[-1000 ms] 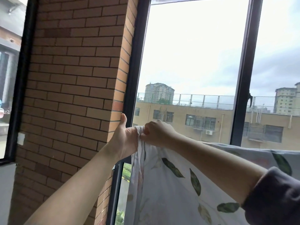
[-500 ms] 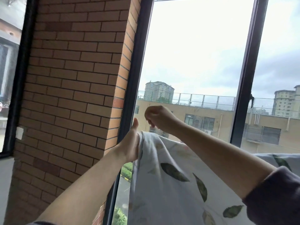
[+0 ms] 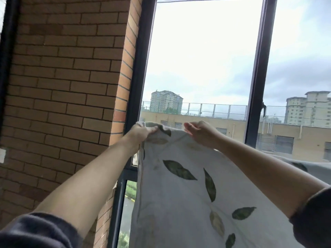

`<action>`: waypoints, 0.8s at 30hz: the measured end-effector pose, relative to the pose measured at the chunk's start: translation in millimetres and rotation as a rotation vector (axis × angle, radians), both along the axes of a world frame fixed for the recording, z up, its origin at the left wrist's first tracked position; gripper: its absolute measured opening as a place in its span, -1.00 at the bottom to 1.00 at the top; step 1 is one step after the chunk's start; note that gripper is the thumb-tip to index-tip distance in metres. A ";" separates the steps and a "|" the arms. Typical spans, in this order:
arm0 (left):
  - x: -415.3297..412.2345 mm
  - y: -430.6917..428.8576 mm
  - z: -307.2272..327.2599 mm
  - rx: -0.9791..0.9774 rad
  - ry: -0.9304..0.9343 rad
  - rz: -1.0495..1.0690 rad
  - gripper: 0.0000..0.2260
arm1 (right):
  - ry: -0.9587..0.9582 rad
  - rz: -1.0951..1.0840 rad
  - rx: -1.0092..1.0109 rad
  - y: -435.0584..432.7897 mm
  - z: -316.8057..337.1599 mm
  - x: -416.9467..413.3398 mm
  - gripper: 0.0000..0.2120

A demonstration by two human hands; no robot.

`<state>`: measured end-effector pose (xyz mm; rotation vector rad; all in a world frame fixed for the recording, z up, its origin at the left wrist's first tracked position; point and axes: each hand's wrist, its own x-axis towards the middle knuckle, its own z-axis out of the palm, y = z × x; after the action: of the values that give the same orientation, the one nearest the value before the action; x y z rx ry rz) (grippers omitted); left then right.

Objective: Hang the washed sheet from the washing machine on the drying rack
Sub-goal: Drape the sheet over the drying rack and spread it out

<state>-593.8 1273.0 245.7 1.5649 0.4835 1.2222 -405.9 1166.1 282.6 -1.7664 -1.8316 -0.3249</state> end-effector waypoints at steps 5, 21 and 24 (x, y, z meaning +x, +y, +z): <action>5.4 13.1 -17.0 -0.016 -0.013 0.010 -0.84 | -0.034 -0.002 -0.197 -13.5 -16.0 12.0 -0.68; 89.7 -22.6 -34.3 0.115 0.585 -0.384 -0.04 | -0.629 0.034 0.105 -46.4 -141.3 24.1 -0.49; 115.4 -43.4 -31.1 0.212 0.624 -0.449 -0.24 | -0.558 -0.015 0.126 -63.6 -141.1 28.3 -0.59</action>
<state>-478.5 1229.7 214.6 2.1008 0.3664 0.4380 -377.6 1102.5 141.5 -1.7119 -2.1053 -0.9992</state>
